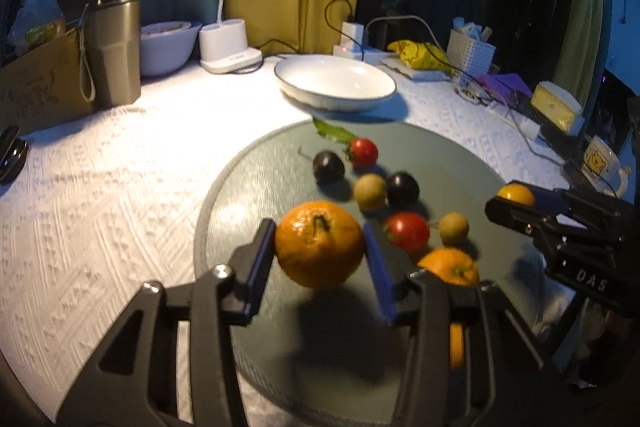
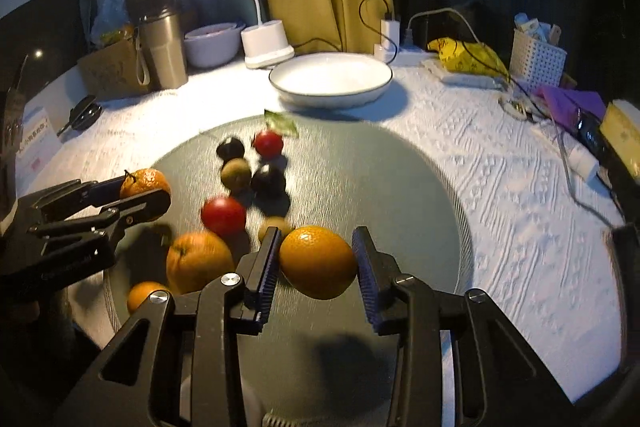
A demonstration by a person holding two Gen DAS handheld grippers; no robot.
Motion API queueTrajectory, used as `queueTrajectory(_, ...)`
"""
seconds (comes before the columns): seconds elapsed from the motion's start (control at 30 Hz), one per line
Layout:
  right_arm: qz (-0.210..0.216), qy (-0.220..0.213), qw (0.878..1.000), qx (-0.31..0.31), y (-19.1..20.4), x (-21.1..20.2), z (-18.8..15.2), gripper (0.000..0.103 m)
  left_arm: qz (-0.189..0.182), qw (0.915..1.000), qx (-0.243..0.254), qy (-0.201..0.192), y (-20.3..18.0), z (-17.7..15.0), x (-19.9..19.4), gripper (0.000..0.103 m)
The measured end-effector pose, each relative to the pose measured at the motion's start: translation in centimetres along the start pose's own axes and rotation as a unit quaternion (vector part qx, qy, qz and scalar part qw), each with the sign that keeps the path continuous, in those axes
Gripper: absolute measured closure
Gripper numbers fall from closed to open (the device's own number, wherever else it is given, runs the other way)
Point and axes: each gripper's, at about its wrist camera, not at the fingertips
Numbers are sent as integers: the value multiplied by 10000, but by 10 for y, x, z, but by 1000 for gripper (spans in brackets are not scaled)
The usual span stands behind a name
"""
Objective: Organize fruits
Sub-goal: 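Grasp the smooth orange with the right tool while the left tool grasps the stemmed tangerine, then carry both fruits over the white plate and open the right tool to drop the orange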
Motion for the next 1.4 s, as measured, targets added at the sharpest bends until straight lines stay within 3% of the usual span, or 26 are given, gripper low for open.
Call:
queueTrajectory(0.33,-4,-267,9995,-162,-16,18,47,64,-36,9997,72,-216,10,42,15,57)
queueTrajectory(0.83,168,-402,9982,-416,-32,73,110,64,-371,9990,-22,-264,15,108,74,57)
queueTrajectory(1.4,454,-57,9979,-460,-41,154,146,64,-609,9978,-101,246,14,135,147,57)
Point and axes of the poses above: each gripper's, at about its wrist camera, not at the fingertips, and x roughly the way its jaws point, y to its left, z to its top, and after that the axes turned 3 degrees about -y, right-handed
